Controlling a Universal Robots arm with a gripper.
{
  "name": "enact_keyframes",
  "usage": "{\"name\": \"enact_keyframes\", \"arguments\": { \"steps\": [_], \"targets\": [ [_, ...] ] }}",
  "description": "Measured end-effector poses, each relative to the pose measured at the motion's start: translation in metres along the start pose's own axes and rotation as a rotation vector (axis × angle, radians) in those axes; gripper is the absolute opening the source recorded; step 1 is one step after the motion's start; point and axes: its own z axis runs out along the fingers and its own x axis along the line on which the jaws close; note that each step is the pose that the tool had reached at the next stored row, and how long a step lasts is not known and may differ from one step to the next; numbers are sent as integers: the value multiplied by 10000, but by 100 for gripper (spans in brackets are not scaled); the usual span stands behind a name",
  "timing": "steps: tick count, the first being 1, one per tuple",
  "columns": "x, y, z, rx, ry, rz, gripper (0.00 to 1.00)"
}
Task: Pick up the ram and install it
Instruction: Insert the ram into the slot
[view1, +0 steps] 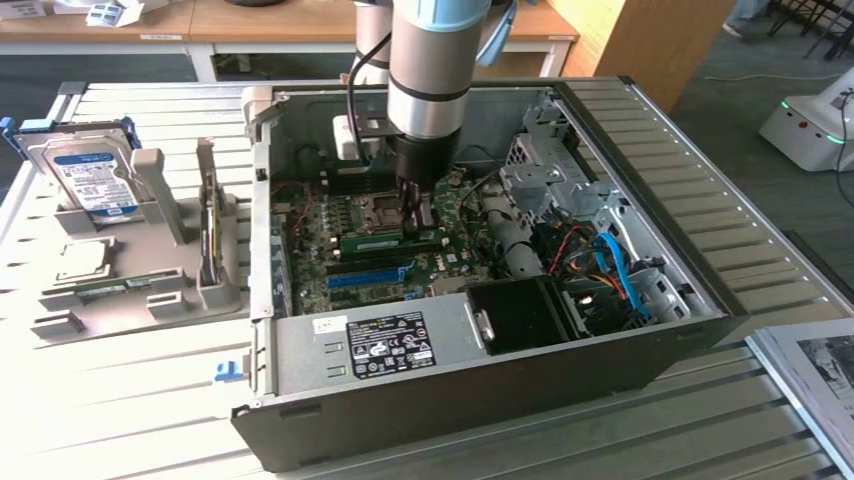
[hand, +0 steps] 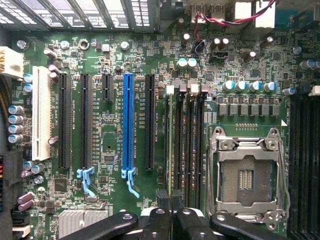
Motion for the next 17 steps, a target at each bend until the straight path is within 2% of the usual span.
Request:
{"name": "enact_keyframes", "arguments": {
  "steps": [17],
  "targets": [
    [1, 0, 48, 0, 1, 1, 12]
  ]
}}
